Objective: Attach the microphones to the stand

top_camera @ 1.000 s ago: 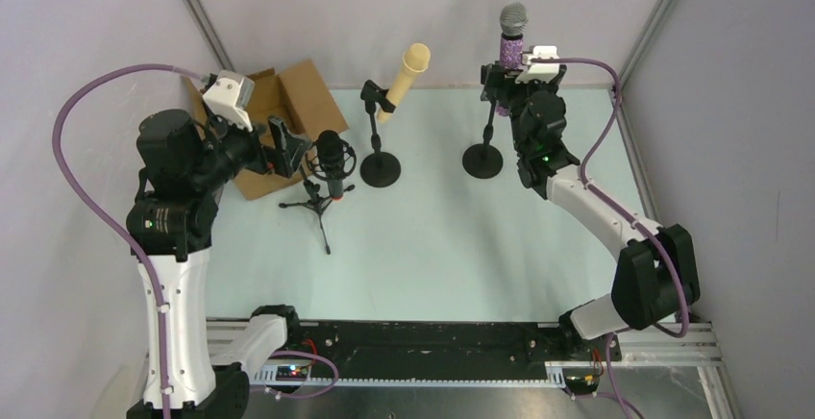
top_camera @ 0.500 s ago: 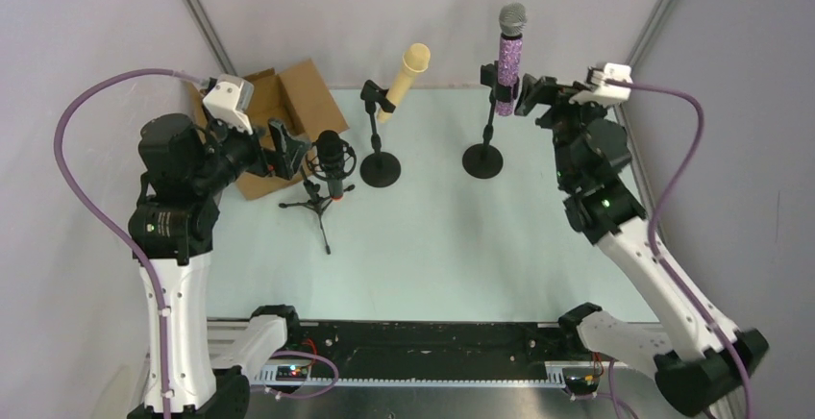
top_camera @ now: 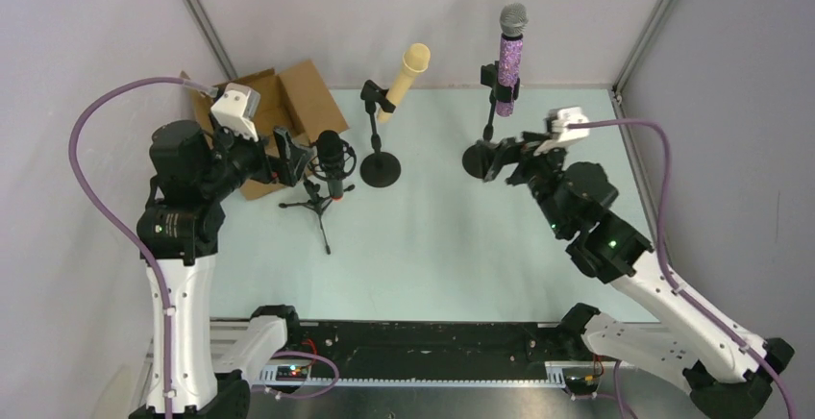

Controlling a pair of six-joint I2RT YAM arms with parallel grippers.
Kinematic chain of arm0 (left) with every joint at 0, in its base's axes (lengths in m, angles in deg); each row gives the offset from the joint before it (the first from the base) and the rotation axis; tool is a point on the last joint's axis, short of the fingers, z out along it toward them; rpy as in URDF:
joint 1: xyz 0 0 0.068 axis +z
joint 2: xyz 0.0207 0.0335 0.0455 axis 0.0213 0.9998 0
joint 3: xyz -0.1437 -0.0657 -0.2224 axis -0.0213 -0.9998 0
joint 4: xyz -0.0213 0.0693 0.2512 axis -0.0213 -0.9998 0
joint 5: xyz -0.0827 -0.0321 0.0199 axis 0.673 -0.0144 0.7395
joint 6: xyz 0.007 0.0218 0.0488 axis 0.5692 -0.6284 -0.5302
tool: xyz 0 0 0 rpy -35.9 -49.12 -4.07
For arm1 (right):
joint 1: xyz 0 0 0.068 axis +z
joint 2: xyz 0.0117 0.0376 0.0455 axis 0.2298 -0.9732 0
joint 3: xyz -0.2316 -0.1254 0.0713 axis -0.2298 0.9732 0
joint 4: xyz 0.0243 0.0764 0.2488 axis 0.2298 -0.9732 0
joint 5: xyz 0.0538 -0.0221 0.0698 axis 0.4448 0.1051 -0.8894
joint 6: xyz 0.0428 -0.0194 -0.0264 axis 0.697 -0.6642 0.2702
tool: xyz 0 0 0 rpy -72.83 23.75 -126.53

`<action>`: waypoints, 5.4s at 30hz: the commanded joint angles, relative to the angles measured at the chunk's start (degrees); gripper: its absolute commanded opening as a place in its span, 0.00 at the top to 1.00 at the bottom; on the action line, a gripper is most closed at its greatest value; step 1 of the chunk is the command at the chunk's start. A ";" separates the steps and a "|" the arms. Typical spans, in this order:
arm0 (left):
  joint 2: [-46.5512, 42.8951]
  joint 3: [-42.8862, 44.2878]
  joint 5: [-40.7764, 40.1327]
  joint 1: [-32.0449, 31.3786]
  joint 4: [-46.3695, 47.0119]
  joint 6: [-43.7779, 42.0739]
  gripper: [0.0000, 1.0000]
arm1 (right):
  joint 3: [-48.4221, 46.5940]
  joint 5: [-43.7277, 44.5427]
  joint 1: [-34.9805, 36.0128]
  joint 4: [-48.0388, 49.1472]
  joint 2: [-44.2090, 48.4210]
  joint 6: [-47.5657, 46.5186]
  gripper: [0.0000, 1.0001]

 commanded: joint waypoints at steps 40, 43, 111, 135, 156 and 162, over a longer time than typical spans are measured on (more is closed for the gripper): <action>-1.64 2.33 -4.39 0.48 1.44 -0.24 0.00 | -11.68 -41.27 6.26 41.31 -50.44 34.56 0.27; -1.64 2.48 -4.78 0.46 1.39 -0.45 0.00 | -11.76 -42.22 6.30 44.10 -51.86 37.16 0.35; -3.09 1.77 -4.17 0.45 1.40 -0.02 0.00 | -22.57 -52.37 10.16 39.80 -48.78 60.12 0.95; -4.82 4.88 -6.50 0.46 1.44 -0.52 0.00 | -21.98 -53.98 14.12 36.86 -42.11 61.53 0.97; -5.50 2.64 -4.95 0.49 1.39 -0.18 0.00 | -0.29 -57.19 -4.95 40.71 -23.99 66.46 0.97; -5.15 0.81 -4.29 0.48 1.41 -0.30 0.00 | 3.81 -58.11 -11.27 47.25 -24.09 70.07 0.96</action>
